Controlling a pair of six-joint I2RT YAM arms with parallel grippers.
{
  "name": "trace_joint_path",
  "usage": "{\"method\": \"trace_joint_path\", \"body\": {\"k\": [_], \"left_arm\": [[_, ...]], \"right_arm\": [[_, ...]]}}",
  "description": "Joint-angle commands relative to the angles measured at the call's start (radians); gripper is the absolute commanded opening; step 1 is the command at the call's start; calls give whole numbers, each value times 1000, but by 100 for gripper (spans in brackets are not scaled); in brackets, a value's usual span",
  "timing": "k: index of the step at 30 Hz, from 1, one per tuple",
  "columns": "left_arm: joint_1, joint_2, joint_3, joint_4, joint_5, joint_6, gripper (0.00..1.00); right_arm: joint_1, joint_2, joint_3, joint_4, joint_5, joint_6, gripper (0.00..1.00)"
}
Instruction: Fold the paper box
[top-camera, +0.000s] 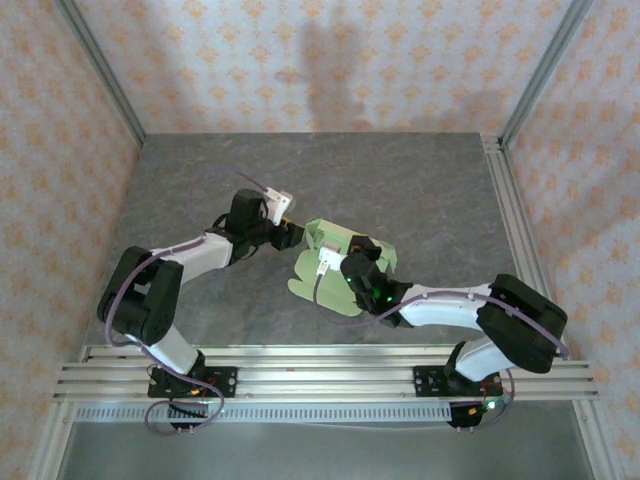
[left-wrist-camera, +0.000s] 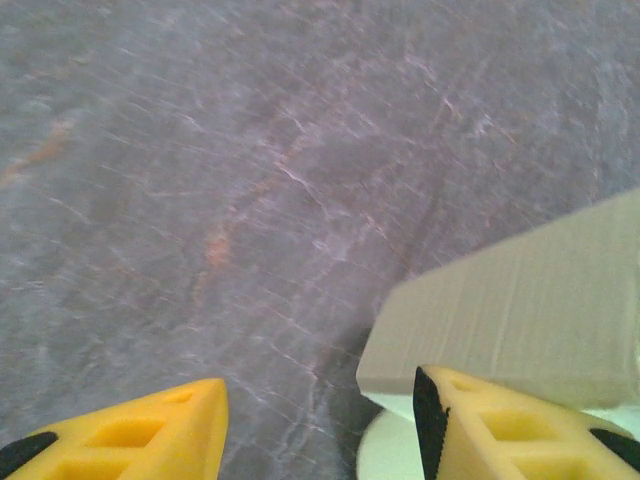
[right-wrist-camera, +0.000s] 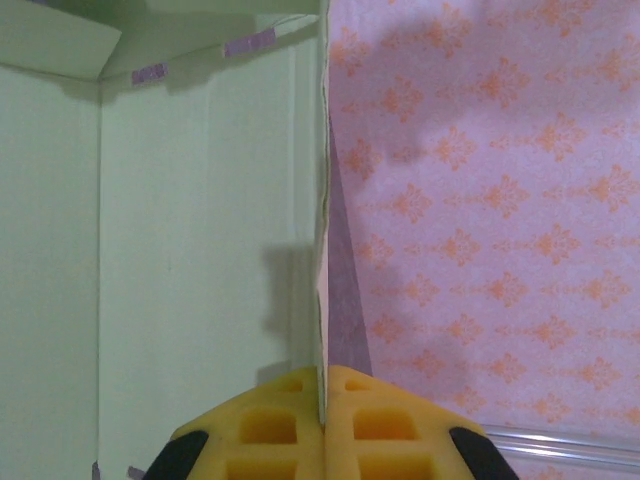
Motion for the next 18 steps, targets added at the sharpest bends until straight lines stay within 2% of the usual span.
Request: {"method": "trace_joint_path", "body": {"k": [1, 10, 18], "left_arm": [[-19, 39, 28, -3, 64, 46, 53], [-42, 102, 42, 10, 91, 48, 53], [-42, 136, 75, -53, 147, 107, 53]], "right_arm": [[4, 22, -25, 12, 18, -6, 0], [4, 101, -49, 125, 71, -43, 0], [4, 142, -44, 142, 85, -45, 0]]}}
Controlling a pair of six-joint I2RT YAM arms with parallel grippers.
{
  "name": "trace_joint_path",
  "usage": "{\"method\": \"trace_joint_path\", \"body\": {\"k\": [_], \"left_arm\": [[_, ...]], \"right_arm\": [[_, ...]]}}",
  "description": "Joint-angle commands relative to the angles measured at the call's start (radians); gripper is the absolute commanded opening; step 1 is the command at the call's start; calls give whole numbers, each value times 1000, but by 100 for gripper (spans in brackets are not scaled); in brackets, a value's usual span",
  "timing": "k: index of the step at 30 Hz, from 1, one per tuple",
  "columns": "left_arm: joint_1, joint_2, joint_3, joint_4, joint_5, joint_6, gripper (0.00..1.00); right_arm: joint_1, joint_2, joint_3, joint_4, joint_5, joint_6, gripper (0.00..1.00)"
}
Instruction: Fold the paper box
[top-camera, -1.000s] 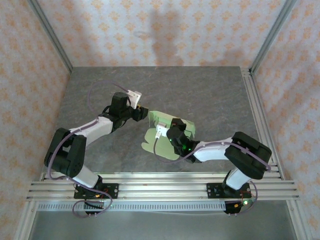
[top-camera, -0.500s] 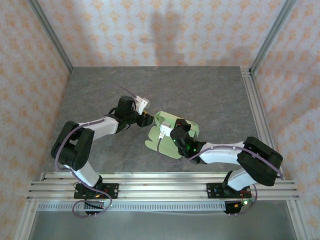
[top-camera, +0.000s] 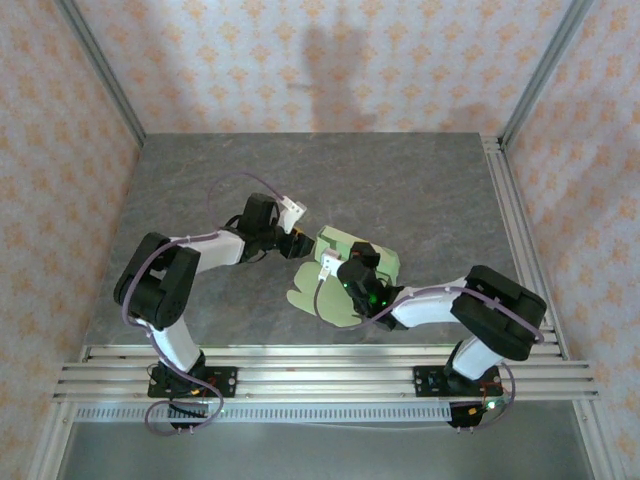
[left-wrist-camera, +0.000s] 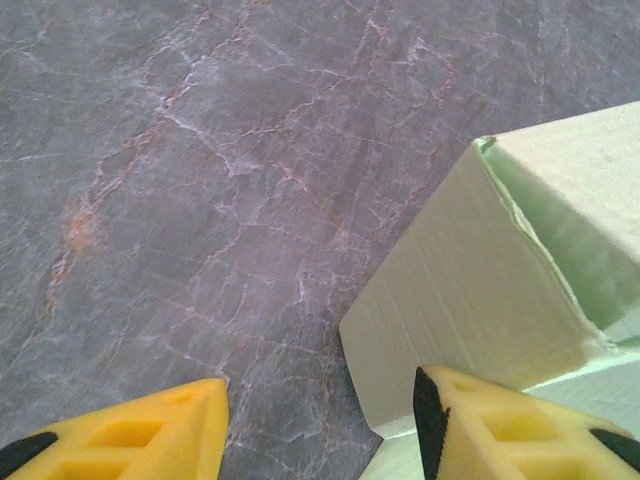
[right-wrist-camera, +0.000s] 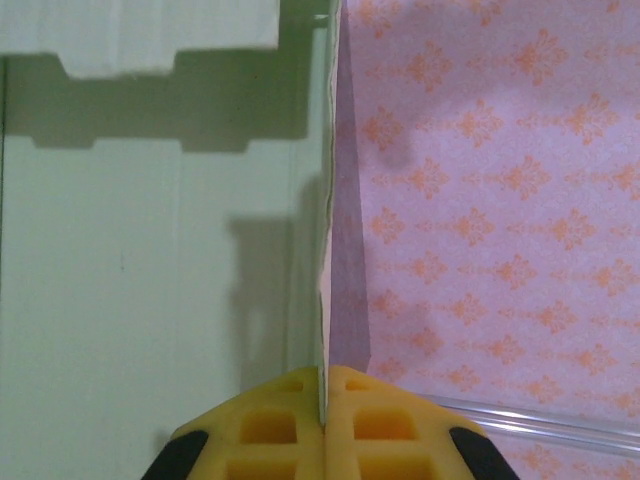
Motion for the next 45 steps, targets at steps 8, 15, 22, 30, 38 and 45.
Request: {"method": "trace_joint_path", "body": {"k": [8, 15, 22, 30, 38, 45], "left_arm": [[-35, 47, 24, -24, 88, 66, 51], [-47, 42, 6, -35, 106, 83, 51], [-48, 36, -11, -46, 120, 94, 52], [-47, 16, -37, -92, 119, 135, 52], [-47, 56, -1, -66, 100, 121, 51], [-45, 31, 2, -118, 115, 160, 51]], "right_arm": [[3, 9, 0, 10, 25, -12, 0], [4, 17, 5, 16, 28, -11, 0], [4, 24, 11, 18, 30, -7, 0], [4, 30, 17, 22, 31, -10, 0], [4, 28, 22, 17, 27, -12, 0], [4, 26, 21, 8, 33, -10, 0]]}}
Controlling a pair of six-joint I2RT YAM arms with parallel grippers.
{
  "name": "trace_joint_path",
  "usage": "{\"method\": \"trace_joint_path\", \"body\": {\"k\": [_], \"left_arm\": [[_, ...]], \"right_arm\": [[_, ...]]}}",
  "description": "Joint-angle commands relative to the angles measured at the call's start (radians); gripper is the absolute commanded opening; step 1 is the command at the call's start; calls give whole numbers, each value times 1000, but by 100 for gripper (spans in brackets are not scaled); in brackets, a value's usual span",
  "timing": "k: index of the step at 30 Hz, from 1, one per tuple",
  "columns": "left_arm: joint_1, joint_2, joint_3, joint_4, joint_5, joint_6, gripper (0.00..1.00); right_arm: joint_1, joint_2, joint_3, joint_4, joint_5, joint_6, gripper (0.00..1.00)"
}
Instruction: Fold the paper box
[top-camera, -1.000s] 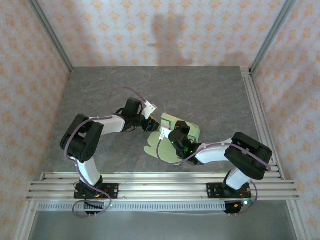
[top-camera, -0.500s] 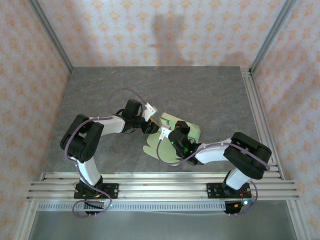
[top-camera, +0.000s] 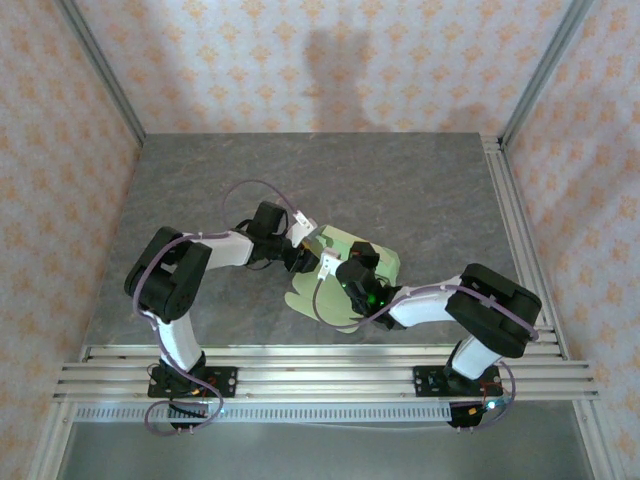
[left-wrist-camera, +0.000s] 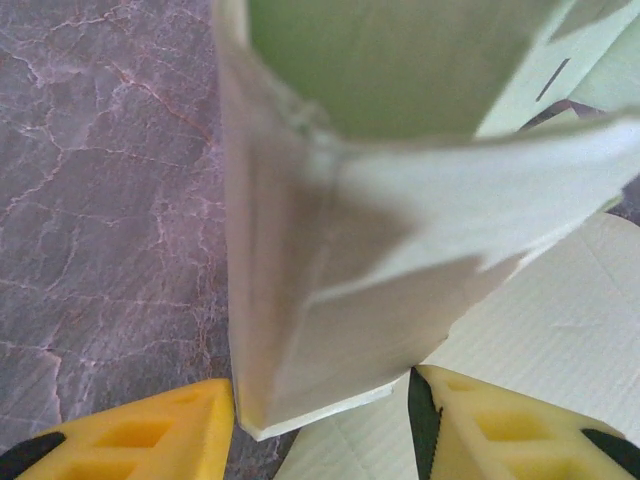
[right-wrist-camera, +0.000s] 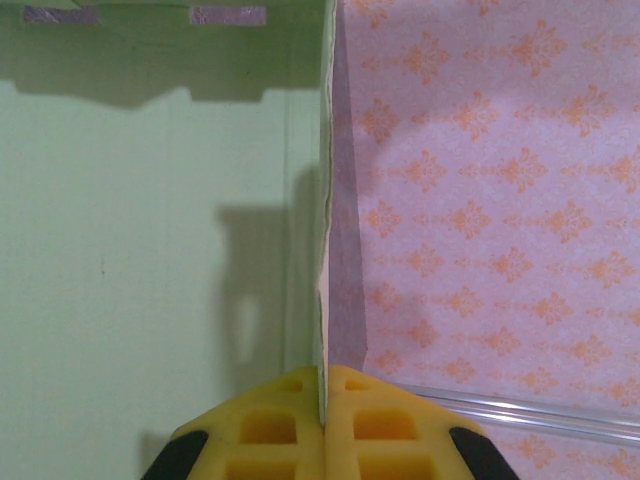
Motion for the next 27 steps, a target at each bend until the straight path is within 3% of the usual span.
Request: {"method": "trace_joint_path", "body": {"k": [1, 16, 27], "left_arm": [[6, -47, -22, -14, 12, 28, 53], [119, -124, -101, 93, 31, -78, 50], [71, -20, 33, -17, 82, 17, 47]], "right_arm": [[3, 3, 15, -12, 10, -7, 0], [3, 0, 13, -13, 15, -6, 0], [4, 5, 19, -16, 18, -8, 0]]}}
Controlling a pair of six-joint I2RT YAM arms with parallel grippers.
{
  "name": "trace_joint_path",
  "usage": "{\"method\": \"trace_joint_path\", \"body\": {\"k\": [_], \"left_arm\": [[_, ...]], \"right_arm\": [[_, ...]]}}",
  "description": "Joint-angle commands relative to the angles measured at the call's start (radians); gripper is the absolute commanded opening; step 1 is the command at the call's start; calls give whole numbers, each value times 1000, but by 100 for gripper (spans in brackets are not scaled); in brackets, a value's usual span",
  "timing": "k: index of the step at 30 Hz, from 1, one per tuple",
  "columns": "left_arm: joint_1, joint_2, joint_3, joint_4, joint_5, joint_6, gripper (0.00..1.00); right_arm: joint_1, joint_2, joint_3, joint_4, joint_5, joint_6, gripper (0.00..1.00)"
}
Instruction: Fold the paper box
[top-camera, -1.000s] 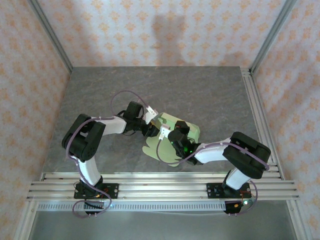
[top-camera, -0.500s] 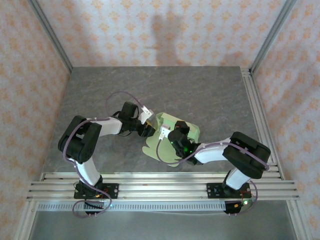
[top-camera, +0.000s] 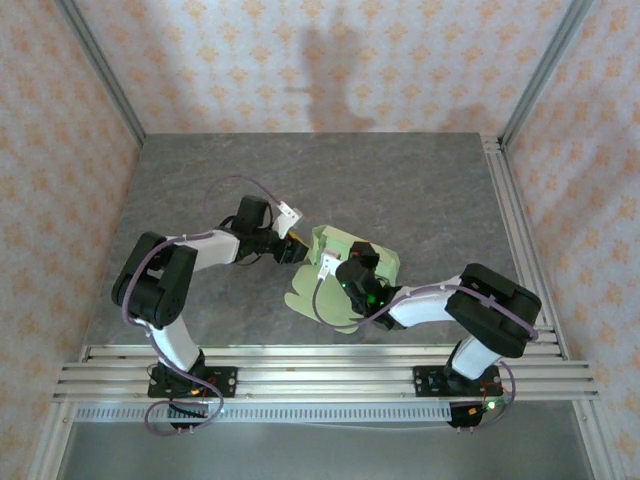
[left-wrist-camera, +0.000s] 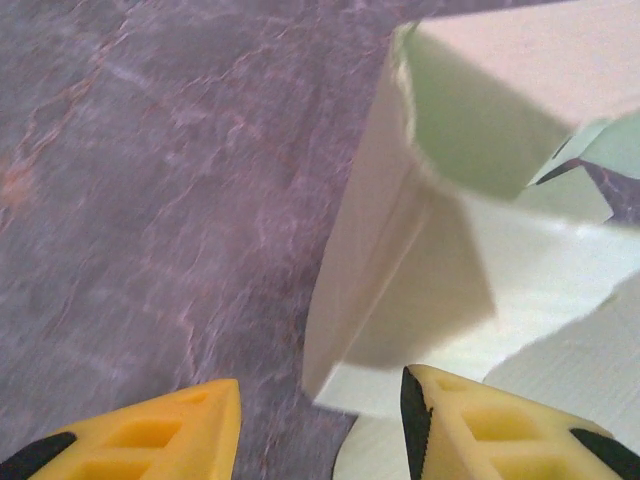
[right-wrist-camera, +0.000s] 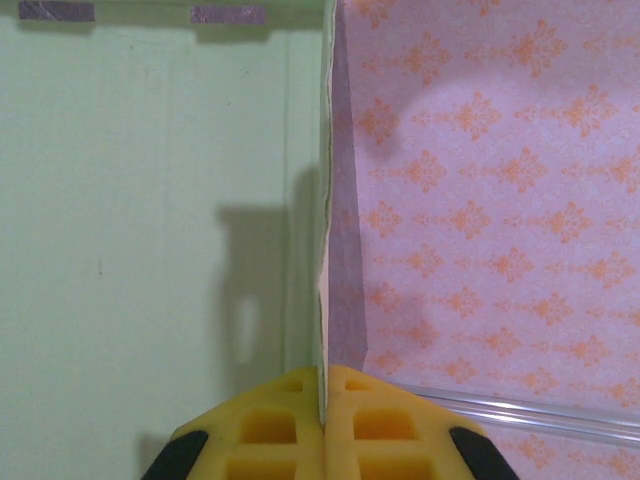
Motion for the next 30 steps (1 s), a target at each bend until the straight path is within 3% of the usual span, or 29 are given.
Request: {"method": "trace_joint_path", "body": {"k": [1, 12, 19, 30], "left_arm": [[-19, 49, 61, -47, 53, 46, 47], [-51, 120, 133, -90, 65, 69, 47], [-79, 135, 119, 31, -9, -24, 39], [-112, 129, 81, 199, -156, -115, 40]], "right_arm": [[3, 2, 19, -15, 19, -9, 0], [4, 1, 25, -24, 19, -13, 0], [9, 10, 29, -17, 16, -21, 0], [19, 16, 34, -17, 23, -8, 0]]}}
